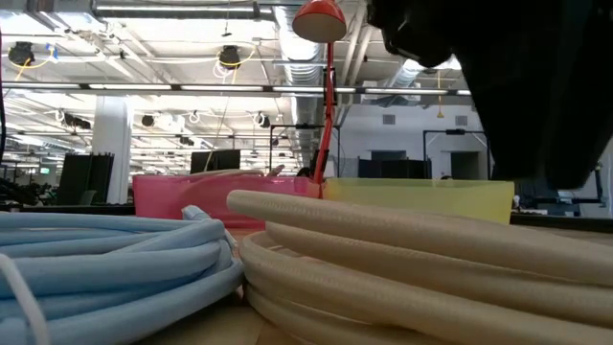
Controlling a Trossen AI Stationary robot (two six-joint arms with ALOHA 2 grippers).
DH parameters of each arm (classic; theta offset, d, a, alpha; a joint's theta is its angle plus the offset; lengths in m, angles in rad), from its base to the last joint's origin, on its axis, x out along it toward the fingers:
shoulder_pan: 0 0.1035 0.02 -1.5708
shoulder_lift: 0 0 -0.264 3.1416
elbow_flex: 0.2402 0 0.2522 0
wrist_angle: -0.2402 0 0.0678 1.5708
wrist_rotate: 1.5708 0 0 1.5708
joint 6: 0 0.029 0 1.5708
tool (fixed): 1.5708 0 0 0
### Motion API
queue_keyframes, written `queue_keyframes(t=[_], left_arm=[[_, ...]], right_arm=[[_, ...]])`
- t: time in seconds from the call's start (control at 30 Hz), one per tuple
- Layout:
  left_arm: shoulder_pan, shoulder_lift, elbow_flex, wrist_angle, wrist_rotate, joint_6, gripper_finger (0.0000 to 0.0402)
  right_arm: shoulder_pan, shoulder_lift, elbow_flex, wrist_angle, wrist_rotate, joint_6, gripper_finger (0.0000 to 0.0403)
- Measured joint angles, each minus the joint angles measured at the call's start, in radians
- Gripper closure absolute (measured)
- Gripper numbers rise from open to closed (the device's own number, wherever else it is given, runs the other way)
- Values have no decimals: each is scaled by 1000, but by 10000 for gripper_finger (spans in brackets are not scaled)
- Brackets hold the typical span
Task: Sort HDMI cables
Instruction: Put the brown HDMI cable into the red bin
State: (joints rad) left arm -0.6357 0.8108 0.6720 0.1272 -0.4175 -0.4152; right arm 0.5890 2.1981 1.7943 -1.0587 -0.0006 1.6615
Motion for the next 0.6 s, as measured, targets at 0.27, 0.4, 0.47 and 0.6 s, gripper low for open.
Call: queue_keyframes(t=[0.27,0.4,0.47,0.6], left_arm=[[0,0,0,0,0,0,394],[0,0,-1,0,1,0,395],[0,0,-1,-2,1,0,394],[0,0,-1,-7,1,0,392]], right_arm=[[-5,31,0,2,0,-19,262],[-8,48,0,8,3,-22,270],[-8,53,-1,-6,19,-22,275],[-7,51,0,-5,27,-22,290]])
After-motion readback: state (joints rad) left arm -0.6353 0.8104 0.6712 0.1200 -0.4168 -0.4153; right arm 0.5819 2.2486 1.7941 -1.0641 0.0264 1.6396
